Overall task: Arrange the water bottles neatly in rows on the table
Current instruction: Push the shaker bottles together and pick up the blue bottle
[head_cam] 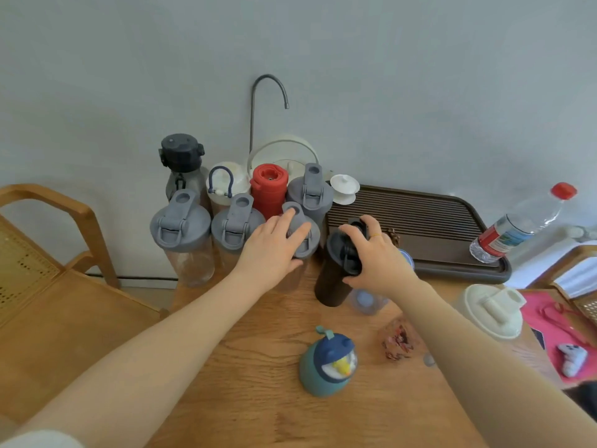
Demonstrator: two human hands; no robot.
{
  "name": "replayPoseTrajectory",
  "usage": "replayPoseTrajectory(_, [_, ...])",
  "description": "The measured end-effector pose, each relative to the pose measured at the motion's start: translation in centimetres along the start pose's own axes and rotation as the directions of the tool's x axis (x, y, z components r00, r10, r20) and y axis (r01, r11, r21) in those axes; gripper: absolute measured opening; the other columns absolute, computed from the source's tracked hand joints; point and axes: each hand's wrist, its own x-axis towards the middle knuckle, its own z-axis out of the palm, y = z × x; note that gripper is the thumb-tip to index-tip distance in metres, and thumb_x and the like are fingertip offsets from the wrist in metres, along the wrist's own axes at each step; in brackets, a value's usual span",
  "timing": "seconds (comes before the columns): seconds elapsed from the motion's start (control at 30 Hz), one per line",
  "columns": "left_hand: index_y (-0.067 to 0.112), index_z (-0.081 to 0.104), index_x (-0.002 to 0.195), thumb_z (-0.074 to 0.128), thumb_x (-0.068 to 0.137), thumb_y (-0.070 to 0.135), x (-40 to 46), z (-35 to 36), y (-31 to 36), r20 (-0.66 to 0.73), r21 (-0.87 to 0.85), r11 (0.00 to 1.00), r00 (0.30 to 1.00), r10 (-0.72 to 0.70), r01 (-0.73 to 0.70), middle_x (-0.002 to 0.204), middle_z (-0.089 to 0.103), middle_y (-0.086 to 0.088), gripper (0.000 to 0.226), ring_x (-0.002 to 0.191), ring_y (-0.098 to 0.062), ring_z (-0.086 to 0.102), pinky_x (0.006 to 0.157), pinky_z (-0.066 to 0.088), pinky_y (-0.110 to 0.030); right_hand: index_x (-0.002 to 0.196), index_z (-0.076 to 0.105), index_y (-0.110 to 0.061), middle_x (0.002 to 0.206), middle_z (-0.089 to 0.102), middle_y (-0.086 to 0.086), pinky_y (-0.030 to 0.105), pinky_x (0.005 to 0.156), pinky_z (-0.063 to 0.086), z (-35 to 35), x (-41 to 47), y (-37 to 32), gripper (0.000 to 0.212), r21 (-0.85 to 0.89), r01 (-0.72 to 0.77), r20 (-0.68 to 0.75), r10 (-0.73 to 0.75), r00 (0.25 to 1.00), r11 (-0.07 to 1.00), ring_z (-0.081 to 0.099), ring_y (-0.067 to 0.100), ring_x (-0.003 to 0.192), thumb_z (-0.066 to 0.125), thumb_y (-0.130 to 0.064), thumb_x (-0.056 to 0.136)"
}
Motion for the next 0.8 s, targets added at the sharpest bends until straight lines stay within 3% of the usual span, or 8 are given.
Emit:
replayPoseTrajectory(0.17, [0.016, 0.030, 0.139, 0.062, 0.084, 0.030, 0.5, -0.6, 0.0, 0.038, -0.007, 0.999, 0.998, -0.048, 0.048, 0.149, 0.022, -0.012, 0.065, 0.130, -0.030, 0.029, 0.095, 0.040, -0.041, 0.129, 0.032, -0.031, 0.147, 0.012, 0.011, 0.044, 0.081, 0.049, 0.3, 0.8, -0.7, 0.076, 0.046, 0.035, -0.073, -0.031, 0.997, 0.998, 0.040, 0.039, 0.117, 0.076, -0.031, 0.067])
replayPoseTrajectory(0.27, [0.016, 0.031, 0.139, 0.063, 0.083, 0.029, 0.4, -0.8, -0.2, 0.042, -0.021, 0.998, 0.997, -0.064, 0.065, 0.150, 0.022, -0.011, 0.066, 0.131, -0.030, 0.028, 0.093, 0.041, -0.042, 0.129, 0.033, -0.031, 0.148, 0.011, 0.011, 0.043, 0.081, 0.047, 0.6, 1.0, -0.7, 0.074, 0.083, 0.040, -0.100, -0.032, 0.994, 0.996, 0.037, 0.040, 0.119, 0.076, -0.031, 0.068])
replayPoseTrajectory(0.4, [0.016, 0.030, 0.140, 0.064, 0.083, 0.027, 0.3, -0.7, 0.1, 0.039, -0.022, 0.995, 0.995, -0.092, 0.093, 0.151, 0.021, -0.010, 0.067, 0.133, -0.029, 0.026, 0.095, 0.041, -0.042, 0.135, 0.028, -0.031, 0.152, 0.005, 0.013, 0.045, 0.092, 0.044, 0.9, 1.2, -0.2, 0.081, 0.095, 0.082, -0.087, -0.073, 0.994, 0.992, 0.032, 0.040, 0.127, 0.076, -0.033, 0.070])
replayPoseTrajectory(0.53, [0.016, 0.030, 0.140, 0.064, 0.082, 0.031, 0.2, -0.8, 0.6, 0.041, 0.015, 0.993, 0.993, -0.113, 0.113, 0.152, 0.019, -0.012, 0.068, 0.135, -0.030, 0.025, 0.101, 0.035, -0.042, 0.147, -0.002, -0.028, 0.156, -0.001, 0.016, 0.046, 0.114, 0.018, 0.9, 0.5, 1.7, 0.117, 0.065, 0.091, -0.113, -0.083, 0.990, 0.994, 0.013, 0.036, 0.142, 0.076, -0.053, 0.064])
replayPoseTrajectory(0.6, [0.013, 0.035, 0.137, 0.067, 0.079, 0.034, -0.1, -0.7, 0.9, 0.003, 0.057, 0.993, 0.994, -0.107, 0.107, 0.150, 0.022, -0.017, 0.070, 0.135, -0.034, 0.026, 0.105, 0.031, -0.045, 0.147, -0.005, -0.027, 0.157, 0.002, 0.014, 0.046, 0.116, 0.010, 0.8, -0.3, 3.8, 0.117, 0.022, 0.012, -0.094, -0.010, 0.996, 1.000, 0.007, 0.033, 0.144, 0.071, -0.060, 0.065])
replayPoseTrajectory(0.67, [0.009, 0.042, 0.132, 0.072, 0.074, 0.032, -0.5, -0.5, 1.5, -0.048, 0.049, 0.994, 0.995, -0.091, 0.093, 0.147, 0.028, -0.023, 0.069, 0.132, -0.040, 0.031, 0.102, 0.033, -0.050, 0.147, 0.004, -0.026, 0.155, 0.013, 0.013, 0.048, 0.113, 0.023, 1.0, -1.0, 6.0, 0.103, -0.018, -0.063, 0.027, 0.064, 0.998, 0.998, 0.023, 0.035, 0.139, 0.069, -0.054, 0.072])
replayPoseTrajectory(0.73, [0.008, 0.047, 0.128, 0.073, 0.072, 0.029, -0.8, -0.3, 2.5, -0.079, -0.010, 0.997, 0.994, -0.071, 0.070, 0.144, 0.033, -0.024, 0.065, 0.129, -0.042, 0.035, 0.100, 0.035, -0.053, 0.144, 0.013, -0.029, 0.146, 0.025, 0.012, 0.045, 0.096, 0.047, 1.4, -1.7, 7.4, 0.088, 0.073, -0.116, 0.131, 0.106, 0.986, 0.991, 0.051, 0.036, 0.115, 0.069, -0.036, 0.077])
replayPoseTrajectory(0.8, [0.009, 0.048, 0.127, 0.072, 0.074, 0.025, -0.8, -0.5, 3.9, -0.110, -0.074, 0.997, 0.994, -0.026, 0.018, 0.144, 0.035, -0.022, 0.061, 0.130, -0.041, 0.035, 0.100, 0.035, -0.052, 0.142, 0.016, -0.029, 0.137, 0.031, 0.012, 0.041, 0.080, 0.054, 1.6, -1.9, 7.6, 0.079, 0.138, -0.118, 0.127, 0.100, 0.987, 0.983, 0.059, 0.033, 0.095, 0.066, -0.023, 0.081])
